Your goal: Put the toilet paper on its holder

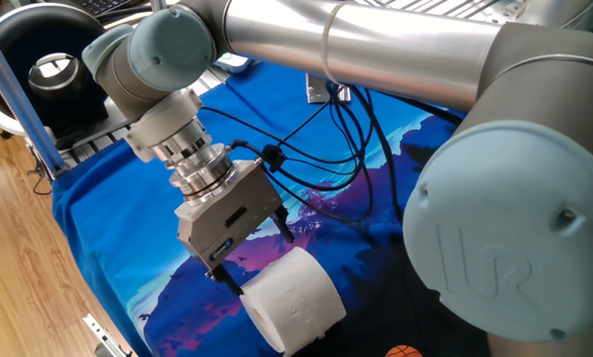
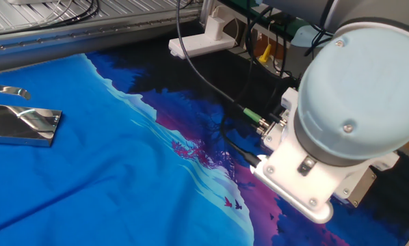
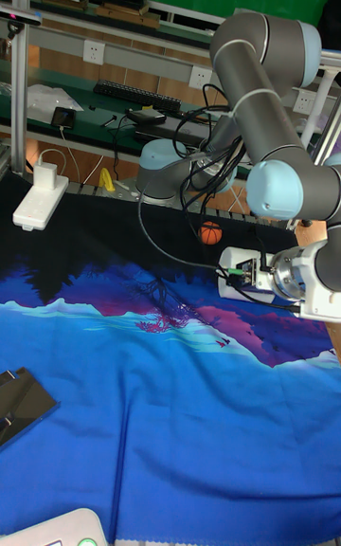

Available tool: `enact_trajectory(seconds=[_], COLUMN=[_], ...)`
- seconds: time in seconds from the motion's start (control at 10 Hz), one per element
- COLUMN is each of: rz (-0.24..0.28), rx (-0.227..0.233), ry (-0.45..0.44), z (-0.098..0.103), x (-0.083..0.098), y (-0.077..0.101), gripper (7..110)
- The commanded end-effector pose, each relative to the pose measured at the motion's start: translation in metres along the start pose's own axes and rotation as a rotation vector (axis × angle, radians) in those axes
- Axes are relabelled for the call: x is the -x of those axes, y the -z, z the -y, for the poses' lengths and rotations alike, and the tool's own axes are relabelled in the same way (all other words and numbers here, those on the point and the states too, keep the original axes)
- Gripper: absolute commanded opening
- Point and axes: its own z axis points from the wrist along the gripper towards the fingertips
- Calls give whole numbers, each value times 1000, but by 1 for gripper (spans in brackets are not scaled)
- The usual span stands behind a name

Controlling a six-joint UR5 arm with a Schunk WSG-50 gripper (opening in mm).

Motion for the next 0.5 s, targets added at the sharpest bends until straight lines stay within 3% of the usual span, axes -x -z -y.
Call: enact_trajectory(seconds=[0.0,0.1,0.2,0.4], rz=[-23,-24,-23,-21], rx=[41,41,40,28], ry=[-19,-20,-24,-38], z=[-7,-5,-1,6], x=[-4,-5,-4,-3], y=[0,-1,-3,-5], gripper=[110,110,88,88])
